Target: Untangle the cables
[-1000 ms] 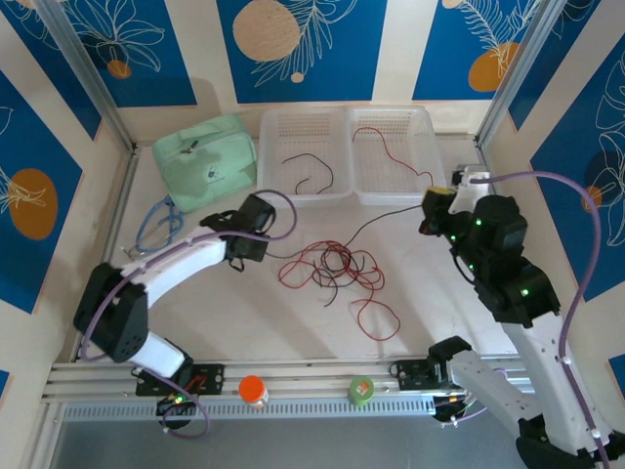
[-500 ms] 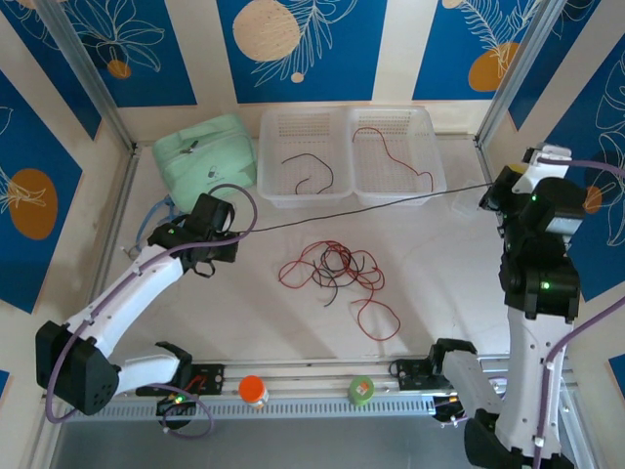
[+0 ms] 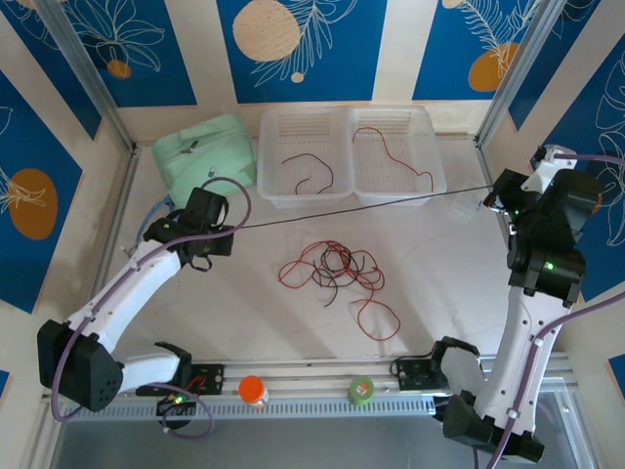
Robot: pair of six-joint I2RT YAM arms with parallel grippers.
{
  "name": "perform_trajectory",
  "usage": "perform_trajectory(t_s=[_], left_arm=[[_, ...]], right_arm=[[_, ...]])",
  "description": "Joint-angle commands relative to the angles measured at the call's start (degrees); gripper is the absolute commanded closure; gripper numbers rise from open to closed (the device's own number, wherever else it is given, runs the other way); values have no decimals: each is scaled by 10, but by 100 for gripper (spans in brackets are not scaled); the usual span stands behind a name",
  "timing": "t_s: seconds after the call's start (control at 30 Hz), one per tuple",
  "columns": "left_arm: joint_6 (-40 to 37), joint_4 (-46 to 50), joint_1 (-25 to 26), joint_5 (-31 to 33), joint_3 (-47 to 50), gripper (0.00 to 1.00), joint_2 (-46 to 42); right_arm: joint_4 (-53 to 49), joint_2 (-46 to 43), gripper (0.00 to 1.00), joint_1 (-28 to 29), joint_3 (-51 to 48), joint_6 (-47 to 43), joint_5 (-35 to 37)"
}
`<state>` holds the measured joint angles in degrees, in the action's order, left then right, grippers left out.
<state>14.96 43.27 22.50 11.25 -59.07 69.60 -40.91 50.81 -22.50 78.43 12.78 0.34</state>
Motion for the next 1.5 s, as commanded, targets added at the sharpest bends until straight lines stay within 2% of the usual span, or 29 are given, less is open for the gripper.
perform_trajectory(t_s=[0.0,0.13,0.4,0.63,0.8,1.13,1.4,1.43,1.47], left_arm=[[13,62,-28,18,-27,100,6],[5,67,-26,-21,-103,100,25],[-16,66,-6,-106,-288,100,100],[-31,63,16,-113,-417,100,212],[-29,45,16,-92,-515,100,311],[-5,-90,16,-81,-621,100,480],[-5,-140,16,-72,-696,100,607],[-5,-141,16,-75,-701,99,619],[-4,-141,16,-81,-707,93,634]], right_arm=[[80,-4,100,-13,7,38,-17],[90,7,100,36,9,54,-70],[134,80,100,199,48,35,-101],[167,201,100,317,129,-8,-80],[186,320,100,355,217,-36,-53],[222,578,100,366,394,-23,-51],[134,802,100,401,633,-32,-62],[130,819,100,406,644,-31,-62],[132,832,100,411,648,-30,-63]])
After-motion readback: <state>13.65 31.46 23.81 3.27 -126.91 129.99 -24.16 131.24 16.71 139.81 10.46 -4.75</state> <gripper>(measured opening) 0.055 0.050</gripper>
